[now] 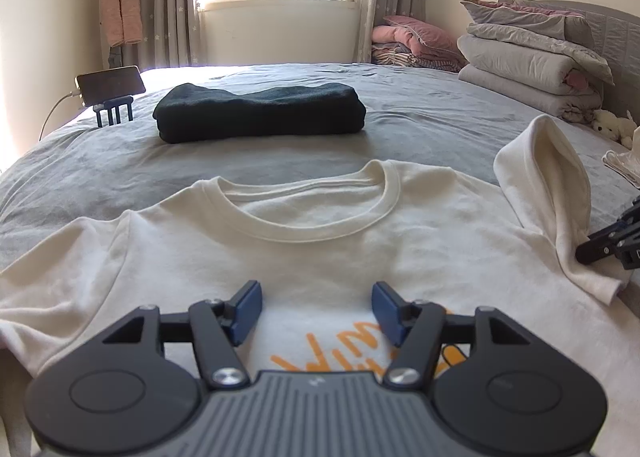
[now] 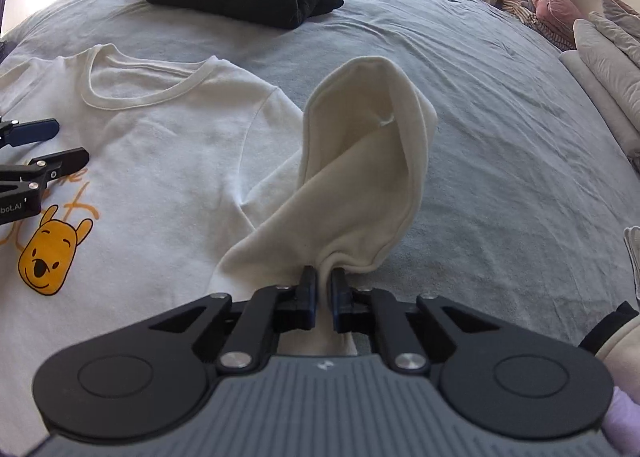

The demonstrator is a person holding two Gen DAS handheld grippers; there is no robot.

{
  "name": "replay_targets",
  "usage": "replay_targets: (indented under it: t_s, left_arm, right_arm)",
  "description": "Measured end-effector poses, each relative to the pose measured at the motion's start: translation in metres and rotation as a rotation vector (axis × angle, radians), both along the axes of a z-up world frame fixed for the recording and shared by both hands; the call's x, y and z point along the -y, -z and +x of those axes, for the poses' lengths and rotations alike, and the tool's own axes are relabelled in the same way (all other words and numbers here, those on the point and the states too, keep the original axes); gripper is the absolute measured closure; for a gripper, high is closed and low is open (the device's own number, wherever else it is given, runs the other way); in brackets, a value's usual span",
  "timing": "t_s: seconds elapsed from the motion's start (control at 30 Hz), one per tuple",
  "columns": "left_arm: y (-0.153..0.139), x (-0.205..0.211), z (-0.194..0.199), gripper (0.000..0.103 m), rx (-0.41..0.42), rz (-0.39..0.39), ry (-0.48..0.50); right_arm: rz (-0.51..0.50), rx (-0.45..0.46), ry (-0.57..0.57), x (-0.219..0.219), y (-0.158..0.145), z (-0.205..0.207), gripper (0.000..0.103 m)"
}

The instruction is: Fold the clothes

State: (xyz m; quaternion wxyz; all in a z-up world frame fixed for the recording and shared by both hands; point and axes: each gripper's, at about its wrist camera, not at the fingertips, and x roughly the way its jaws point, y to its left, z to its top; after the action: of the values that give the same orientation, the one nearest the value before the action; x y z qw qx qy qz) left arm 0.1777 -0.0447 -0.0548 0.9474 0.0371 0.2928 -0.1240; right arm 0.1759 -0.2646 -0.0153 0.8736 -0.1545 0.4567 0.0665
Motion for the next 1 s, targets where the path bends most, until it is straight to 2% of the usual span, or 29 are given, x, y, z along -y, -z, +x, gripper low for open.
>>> replay_targets:
  t_s: [0.1,0.3,0.43,0.73,0.83,0.97,1.0]
  left_arm:
    - [-0.006,0.003,0.0,0.042,-0.001,0.007,-0.002]
    - [-0.027,0.025,0.008,0.042,-0.044,-0.118,0.042]
    - [-0.04,0.057,0.014,0.043,-0.045,-0.144,0.114]
    - [-0.043,0.127,0.037,0.043,-0.063,-0.211,0.273]
    - [-0.036,0.147,0.039,0.043,-0.093,-0.237,0.355]
    - [-0.023,0.171,0.038,0.043,-0.134,-0.232,0.452]
    - [-0.021,0.175,0.037,0.042,-0.139,-0.231,0.469]
  right_arm:
    - [-0.089,0.027,-0.02,0.003,-0.011,-0.003,0.095]
    - [-0.343,0.161,-0.016,0.018,-0.033,0.003,0.095]
    - [-0.496,0.286,-0.014,0.032,-0.044,0.008,0.095]
    - [-0.665,0.465,-0.003,0.079,-0.063,0.022,0.095]
    - [-0.711,0.476,-0.022,0.098,-0.066,0.018,0.096]
    - [-0.787,0.425,-0.078,0.12,-0.059,0.004,0.096]
    - [-0.792,0.386,-0.096,0.125,-0.056,-0.001,0.096]
